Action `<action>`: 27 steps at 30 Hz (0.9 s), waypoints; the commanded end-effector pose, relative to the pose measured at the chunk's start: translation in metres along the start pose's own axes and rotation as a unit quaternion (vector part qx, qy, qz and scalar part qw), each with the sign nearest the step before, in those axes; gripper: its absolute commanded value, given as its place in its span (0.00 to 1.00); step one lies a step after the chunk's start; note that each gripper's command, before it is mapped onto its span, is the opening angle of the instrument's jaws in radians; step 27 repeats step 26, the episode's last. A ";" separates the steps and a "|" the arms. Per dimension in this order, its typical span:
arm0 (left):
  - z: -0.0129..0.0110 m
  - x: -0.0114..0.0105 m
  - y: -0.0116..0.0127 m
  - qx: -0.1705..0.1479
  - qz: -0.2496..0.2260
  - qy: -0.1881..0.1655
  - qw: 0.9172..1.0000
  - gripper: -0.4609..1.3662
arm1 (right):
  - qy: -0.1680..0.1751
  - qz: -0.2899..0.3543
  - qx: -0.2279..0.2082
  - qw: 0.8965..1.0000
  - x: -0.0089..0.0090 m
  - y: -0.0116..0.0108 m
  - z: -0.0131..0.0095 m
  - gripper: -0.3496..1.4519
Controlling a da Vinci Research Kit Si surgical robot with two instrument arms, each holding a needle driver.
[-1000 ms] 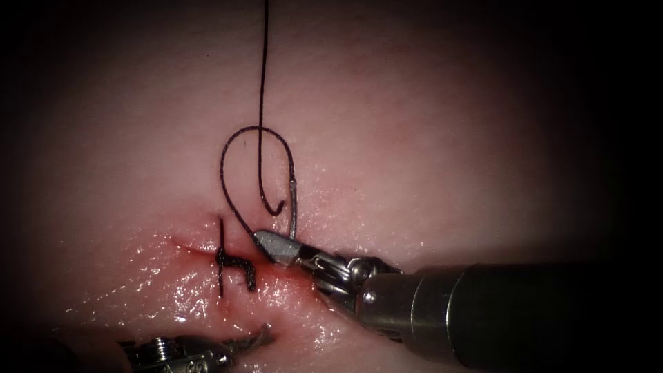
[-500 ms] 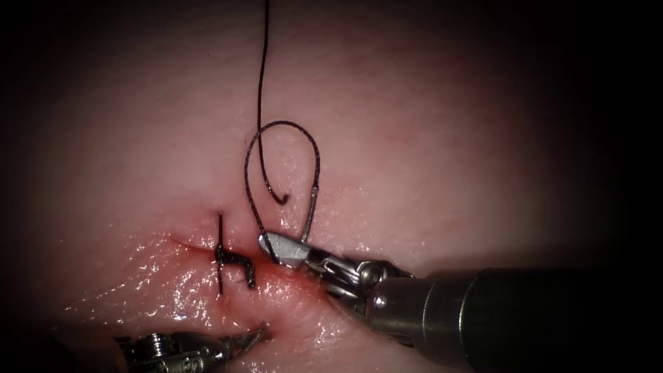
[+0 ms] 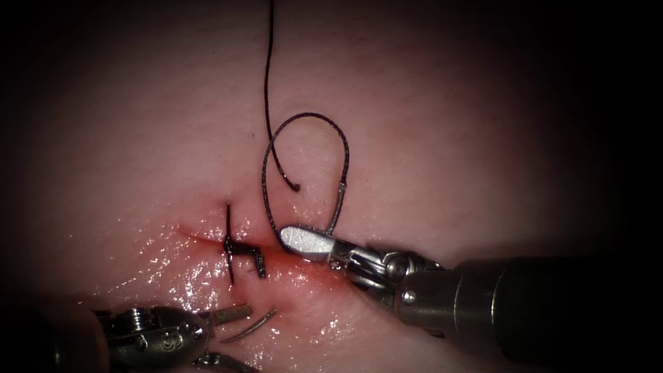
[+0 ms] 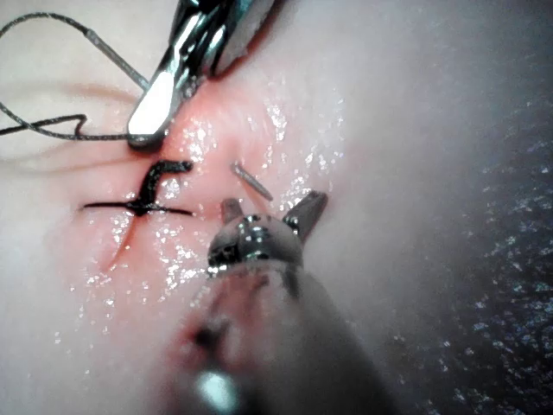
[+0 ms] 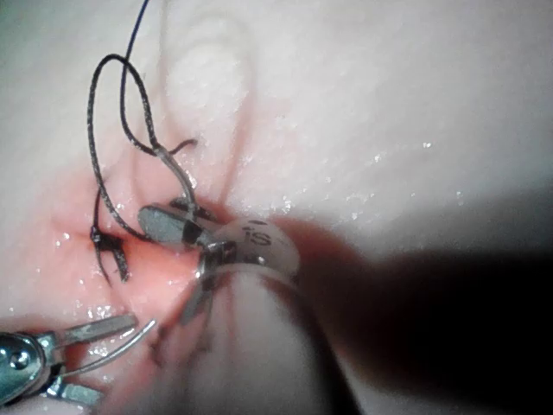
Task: Wound Closure
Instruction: With the right gripper pass the needle through the skin below the cut
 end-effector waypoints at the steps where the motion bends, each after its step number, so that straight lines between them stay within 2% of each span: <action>1: 0.0000 0.0000 0.0000 0.001 0.001 0.000 1.000 0.66 | -0.001 0.000 -0.004 1.000 -0.0001 0.0001 0.0004 0.00; 7: -0.0002 -0.0002 -0.0001 0.001 0.001 0.000 1.000 0.66 | -0.004 0.000 -0.004 1.000 0.0000 0.0003 0.0012 0.00; 27: 0.0000 -0.0002 -0.0002 0.003 0.001 0.001 1.000 0.66 | -0.007 0.001 -0.003 1.000 -0.0008 0.0012 0.0008 0.00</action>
